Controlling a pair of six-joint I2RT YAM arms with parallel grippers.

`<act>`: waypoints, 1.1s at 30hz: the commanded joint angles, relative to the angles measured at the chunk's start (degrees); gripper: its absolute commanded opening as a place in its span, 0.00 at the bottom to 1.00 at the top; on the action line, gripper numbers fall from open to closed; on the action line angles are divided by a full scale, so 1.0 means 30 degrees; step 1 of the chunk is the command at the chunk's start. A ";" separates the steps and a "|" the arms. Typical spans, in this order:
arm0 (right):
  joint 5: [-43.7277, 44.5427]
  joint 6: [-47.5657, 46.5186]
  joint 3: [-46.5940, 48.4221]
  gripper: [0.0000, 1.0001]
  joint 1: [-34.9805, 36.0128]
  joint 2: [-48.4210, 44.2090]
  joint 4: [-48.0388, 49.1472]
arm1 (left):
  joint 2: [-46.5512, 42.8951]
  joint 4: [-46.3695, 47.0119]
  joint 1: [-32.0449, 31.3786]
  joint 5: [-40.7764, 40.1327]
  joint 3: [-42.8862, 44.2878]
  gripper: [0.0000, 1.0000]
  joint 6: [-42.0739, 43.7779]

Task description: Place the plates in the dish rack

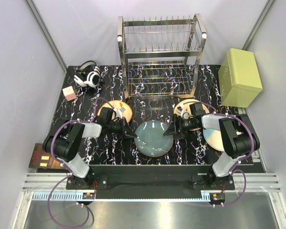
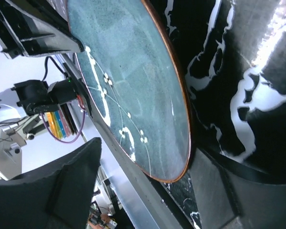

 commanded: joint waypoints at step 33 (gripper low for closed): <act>-0.2333 0.6363 0.1342 0.10 0.3857 0.0008 0.7586 | -0.0270 0.0670 -0.0998 0.0869 0.1446 0.00 0.0744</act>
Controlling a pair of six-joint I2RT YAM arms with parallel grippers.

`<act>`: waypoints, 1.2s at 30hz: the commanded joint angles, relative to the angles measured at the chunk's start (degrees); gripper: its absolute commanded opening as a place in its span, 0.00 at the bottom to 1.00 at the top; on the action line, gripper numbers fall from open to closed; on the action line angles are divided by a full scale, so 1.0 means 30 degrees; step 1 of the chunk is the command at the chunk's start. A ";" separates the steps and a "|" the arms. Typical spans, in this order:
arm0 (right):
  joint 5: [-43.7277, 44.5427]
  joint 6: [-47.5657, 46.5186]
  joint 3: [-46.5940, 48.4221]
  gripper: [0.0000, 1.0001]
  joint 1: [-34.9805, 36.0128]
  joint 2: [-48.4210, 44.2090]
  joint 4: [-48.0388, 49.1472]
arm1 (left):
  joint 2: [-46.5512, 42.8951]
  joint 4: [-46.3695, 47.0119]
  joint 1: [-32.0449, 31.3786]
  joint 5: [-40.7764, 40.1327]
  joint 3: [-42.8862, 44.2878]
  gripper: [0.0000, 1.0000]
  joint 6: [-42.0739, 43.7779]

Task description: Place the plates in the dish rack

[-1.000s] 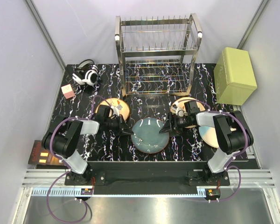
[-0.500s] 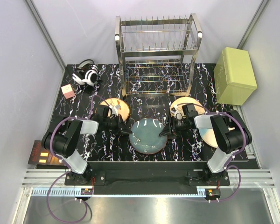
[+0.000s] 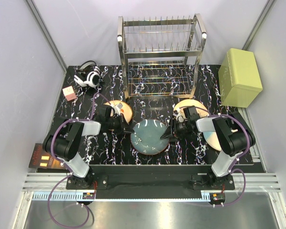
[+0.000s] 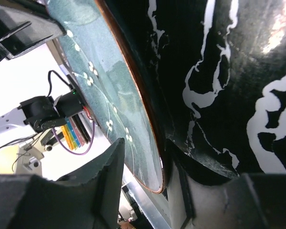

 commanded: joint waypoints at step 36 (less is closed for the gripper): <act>-0.4862 0.1012 0.8100 0.06 0.0895 -0.2788 0.0357 | -0.3696 -0.1182 -0.0987 0.7798 0.3098 0.00 0.1779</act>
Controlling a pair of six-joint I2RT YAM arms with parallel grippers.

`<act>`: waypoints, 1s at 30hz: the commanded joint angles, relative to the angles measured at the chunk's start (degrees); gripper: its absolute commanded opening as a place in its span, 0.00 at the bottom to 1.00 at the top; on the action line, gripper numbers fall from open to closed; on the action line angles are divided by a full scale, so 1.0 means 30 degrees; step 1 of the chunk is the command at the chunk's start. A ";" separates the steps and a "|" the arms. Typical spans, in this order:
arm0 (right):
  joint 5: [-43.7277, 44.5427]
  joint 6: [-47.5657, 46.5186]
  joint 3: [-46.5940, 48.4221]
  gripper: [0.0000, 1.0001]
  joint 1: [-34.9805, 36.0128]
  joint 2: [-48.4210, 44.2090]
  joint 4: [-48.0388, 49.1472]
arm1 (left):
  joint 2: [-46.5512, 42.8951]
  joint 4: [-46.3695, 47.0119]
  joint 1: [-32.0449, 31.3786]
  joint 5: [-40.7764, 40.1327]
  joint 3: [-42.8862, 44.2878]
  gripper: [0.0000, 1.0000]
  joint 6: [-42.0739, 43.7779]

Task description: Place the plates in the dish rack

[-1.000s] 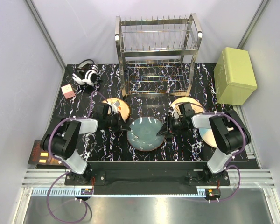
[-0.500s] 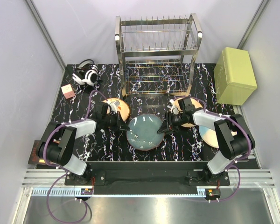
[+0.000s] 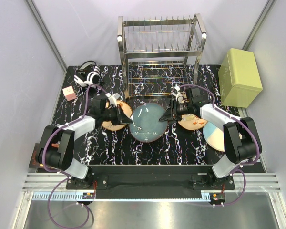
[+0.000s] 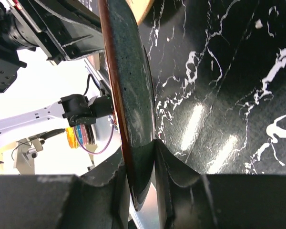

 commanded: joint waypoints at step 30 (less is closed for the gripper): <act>-0.0240 -1.0413 0.9653 0.00 -0.0338 -0.3814 -1.1513 | -0.3195 -0.6196 0.1520 -0.1085 0.3169 0.65 0.4542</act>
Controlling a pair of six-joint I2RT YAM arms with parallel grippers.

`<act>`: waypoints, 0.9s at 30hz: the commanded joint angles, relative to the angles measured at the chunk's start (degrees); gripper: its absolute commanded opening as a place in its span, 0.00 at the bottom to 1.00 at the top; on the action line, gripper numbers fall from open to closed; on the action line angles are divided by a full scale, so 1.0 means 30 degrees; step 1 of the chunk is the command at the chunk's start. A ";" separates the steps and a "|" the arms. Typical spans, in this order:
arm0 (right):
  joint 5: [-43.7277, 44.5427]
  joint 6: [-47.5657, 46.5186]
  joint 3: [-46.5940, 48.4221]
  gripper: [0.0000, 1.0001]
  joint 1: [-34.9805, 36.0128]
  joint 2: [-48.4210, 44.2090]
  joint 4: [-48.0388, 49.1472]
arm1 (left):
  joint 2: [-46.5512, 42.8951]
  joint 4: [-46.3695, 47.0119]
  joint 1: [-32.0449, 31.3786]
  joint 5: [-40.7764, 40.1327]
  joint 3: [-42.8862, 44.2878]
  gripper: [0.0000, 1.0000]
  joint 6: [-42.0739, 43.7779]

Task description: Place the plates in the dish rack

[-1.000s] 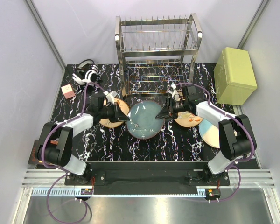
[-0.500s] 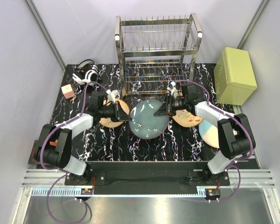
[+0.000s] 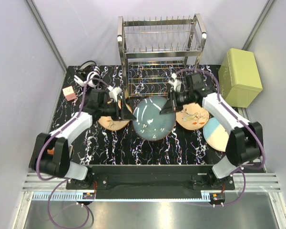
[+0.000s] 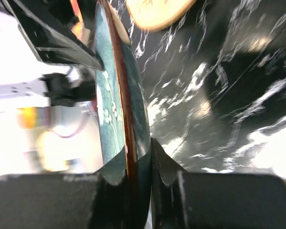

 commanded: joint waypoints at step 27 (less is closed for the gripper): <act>3.0651 -0.9567 2.7092 0.00 0.1824 0.6253 0.7944 | -0.7145 -0.1407 0.2057 -0.4999 -0.1046 0.70 0.2913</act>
